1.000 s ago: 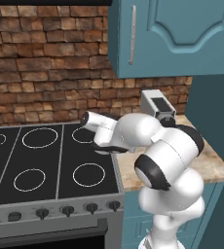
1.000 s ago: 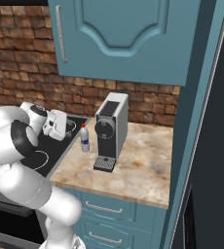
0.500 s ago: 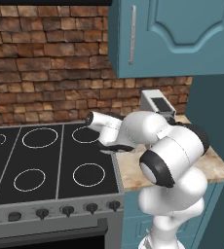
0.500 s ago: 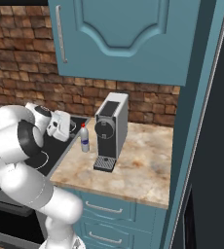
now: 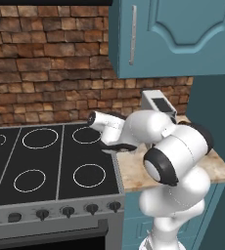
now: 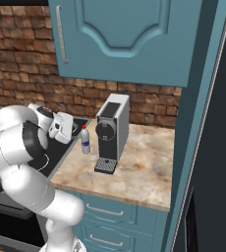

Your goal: Take the bottled waters from the counter and place them in the freezer to freeze. Close the freezer door after placing the bottles.

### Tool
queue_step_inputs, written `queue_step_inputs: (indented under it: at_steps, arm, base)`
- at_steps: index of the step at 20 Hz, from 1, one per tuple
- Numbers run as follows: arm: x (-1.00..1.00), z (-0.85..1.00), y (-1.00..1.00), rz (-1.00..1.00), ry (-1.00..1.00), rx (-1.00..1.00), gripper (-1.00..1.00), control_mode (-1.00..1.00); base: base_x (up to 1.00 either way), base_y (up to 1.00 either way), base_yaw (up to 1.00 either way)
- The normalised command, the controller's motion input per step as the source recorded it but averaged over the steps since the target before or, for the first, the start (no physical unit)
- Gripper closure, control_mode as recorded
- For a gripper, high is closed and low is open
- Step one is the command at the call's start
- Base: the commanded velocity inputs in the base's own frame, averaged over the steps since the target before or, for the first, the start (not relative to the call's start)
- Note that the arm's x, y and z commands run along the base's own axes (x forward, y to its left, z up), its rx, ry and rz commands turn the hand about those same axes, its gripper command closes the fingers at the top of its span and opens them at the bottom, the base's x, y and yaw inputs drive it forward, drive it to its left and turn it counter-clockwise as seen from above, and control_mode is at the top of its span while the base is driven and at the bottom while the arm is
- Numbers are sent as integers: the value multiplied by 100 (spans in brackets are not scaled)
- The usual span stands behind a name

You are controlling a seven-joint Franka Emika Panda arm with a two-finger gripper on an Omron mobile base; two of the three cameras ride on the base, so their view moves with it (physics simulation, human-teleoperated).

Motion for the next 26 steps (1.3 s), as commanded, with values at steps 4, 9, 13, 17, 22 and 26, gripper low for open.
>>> queue_step_inputs:
  at_steps: [4,9,13,17,22,26]
  arm:
    - [2,0,0,-11,4,0,-100,-100]
    - [2,-3,0,-9,7,0,-100,-100]
    - [0,-7,0,-6,7,0,-100,-100]
    - [8,-1,0,-1,5,0,-100,-100]
    - [7,-2,0,0,2,0,-100,-100]
    - [1,-5,0,0,0,0,-100,-100]
  base:
    - [0,0,0]
    - [0,0,0]
    - [0,0,0]
    - [0,0,0]
    - [0,0,0]
    - [0,0,0]
